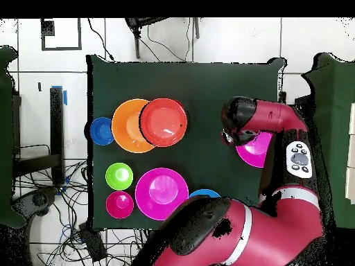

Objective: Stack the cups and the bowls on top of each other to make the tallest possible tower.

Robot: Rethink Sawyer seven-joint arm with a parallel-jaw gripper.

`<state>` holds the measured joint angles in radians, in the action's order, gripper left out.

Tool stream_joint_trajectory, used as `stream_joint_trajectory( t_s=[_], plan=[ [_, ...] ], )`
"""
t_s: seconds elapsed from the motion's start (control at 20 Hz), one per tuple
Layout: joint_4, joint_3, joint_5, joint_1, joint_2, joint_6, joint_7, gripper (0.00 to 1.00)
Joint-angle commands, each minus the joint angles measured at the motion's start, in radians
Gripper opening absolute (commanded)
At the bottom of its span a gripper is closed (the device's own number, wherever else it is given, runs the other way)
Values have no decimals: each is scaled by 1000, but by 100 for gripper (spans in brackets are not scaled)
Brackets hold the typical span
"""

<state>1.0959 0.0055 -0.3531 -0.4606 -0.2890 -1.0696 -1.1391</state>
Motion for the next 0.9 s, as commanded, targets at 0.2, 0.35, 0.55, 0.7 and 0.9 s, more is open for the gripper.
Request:
stream_joint_trajectory(
  t_s=[0.2, 0.35, 0.55, 0.7, 0.9],
  plan=[
    [-32, 20, 6, 58, 24, -53, -122, 0],
    [-37, 13, 2, 64, 24, -58, -116, 0],
    [-34, 10, 10, 64, 23, -56, -100, 0],
    [-26, 6, 15, 63, 19, -48, -93, 0],
    [-28, 1, 17, 64, 21, -35, -100, 0]
  ],
)
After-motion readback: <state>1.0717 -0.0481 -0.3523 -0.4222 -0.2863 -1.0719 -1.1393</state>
